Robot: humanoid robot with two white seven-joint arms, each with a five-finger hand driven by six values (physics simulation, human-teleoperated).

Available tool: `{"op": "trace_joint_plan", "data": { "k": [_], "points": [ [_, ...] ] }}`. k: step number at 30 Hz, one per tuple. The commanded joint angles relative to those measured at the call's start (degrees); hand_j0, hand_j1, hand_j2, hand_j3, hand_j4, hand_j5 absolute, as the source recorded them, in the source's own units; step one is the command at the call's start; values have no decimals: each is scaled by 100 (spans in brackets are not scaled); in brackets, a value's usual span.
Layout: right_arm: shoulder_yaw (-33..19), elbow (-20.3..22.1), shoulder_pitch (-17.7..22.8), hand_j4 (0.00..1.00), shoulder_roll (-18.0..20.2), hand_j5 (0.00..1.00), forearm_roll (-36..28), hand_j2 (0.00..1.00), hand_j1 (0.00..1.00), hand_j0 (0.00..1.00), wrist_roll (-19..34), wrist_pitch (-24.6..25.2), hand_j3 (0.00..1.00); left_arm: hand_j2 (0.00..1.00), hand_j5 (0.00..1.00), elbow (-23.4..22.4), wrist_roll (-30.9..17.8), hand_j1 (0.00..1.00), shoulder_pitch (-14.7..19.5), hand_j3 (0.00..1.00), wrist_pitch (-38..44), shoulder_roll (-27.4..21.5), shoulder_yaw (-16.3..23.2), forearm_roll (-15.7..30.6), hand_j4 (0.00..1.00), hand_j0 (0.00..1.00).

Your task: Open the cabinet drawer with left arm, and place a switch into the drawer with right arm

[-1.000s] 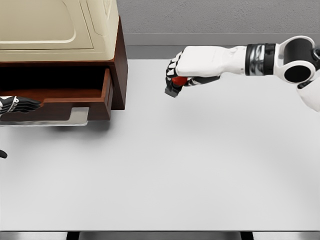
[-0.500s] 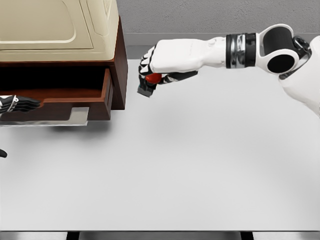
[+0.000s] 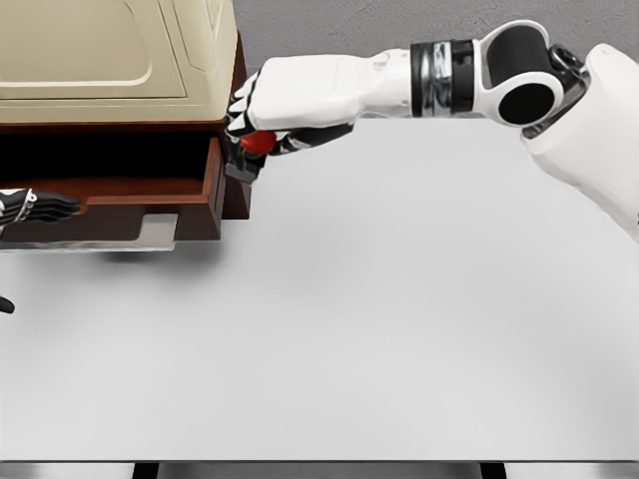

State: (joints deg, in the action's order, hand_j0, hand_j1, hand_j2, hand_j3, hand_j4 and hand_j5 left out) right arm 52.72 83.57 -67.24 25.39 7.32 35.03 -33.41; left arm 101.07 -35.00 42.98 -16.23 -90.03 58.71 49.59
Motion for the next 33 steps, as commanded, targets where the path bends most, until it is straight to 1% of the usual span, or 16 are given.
{"op": "trace_joint_plan", "data": {
  "k": [1, 4, 8, 11, 14, 16, 22, 24, 32, 33],
  "points": [
    [19, 1, 0, 47, -70, 47, -38, 47, 47, 47, -3, 80, 47, 100, 100, 0, 0, 100, 0, 100, 6, -5, -9, 41, 100, 100],
    [28, 10, -53, 47, -87, 47, -38, 47, 47, 47, -3, 98, 47, 100, 100, 0, 0, 100, 0, 100, 6, 21, -9, 41, 100, 100],
    [133, -16, -167, 47, -210, 47, -38, 47, 47, 47, -3, 256, 47, 100, 100, 0, 0, 100, -9, 100, 6, 38, -9, 41, 100, 100],
    [212, -16, -255, 47, -360, 47, -38, 47, 47, 47, -3, 405, 47, 100, 100, 0, 0, 100, 0, 100, -3, 38, -9, 41, 100, 100],
    [274, -25, -272, 46, -421, 46, -38, 46, 46, 46, -3, 502, 46, 100, 100, 0, 0, 100, -9, 100, 6, 30, -9, 41, 100, 100],
    [335, -51, -334, 46, -579, 46, -38, 46, 46, 46, -3, 625, 46, 100, 100, 0, 0, 100, -9, 100, 6, 30, -9, 41, 100, 100],
    [502, -499, -483, 45, -940, 45, 6, 45, 45, 45, -3, 651, 45, 100, 100, 0, 0, 100, -9, 100, 6, 21, -9, 41, 100, 100],
    [537, -535, -501, 45, -1010, 45, 41, 45, 45, 45, -3, 651, 45, 100, 100, 0, 0, 100, -9, 100, 6, 47, -9, 41, 100, 100],
    [564, -974, -615, 45, -1168, 45, 138, 45, 45, 45, -3, 608, 45, 100, 100, 0, 0, 100, -18, 100, 6, 30, -9, 41, 100, 100],
    [573, -1000, -641, 44, -1256, 44, 147, 44, 44, 44, -3, 608, 44, 100, 100, 0, 0, 100, -18, 100, -3, 47, -9, 41, 100, 100]
  ]
}}
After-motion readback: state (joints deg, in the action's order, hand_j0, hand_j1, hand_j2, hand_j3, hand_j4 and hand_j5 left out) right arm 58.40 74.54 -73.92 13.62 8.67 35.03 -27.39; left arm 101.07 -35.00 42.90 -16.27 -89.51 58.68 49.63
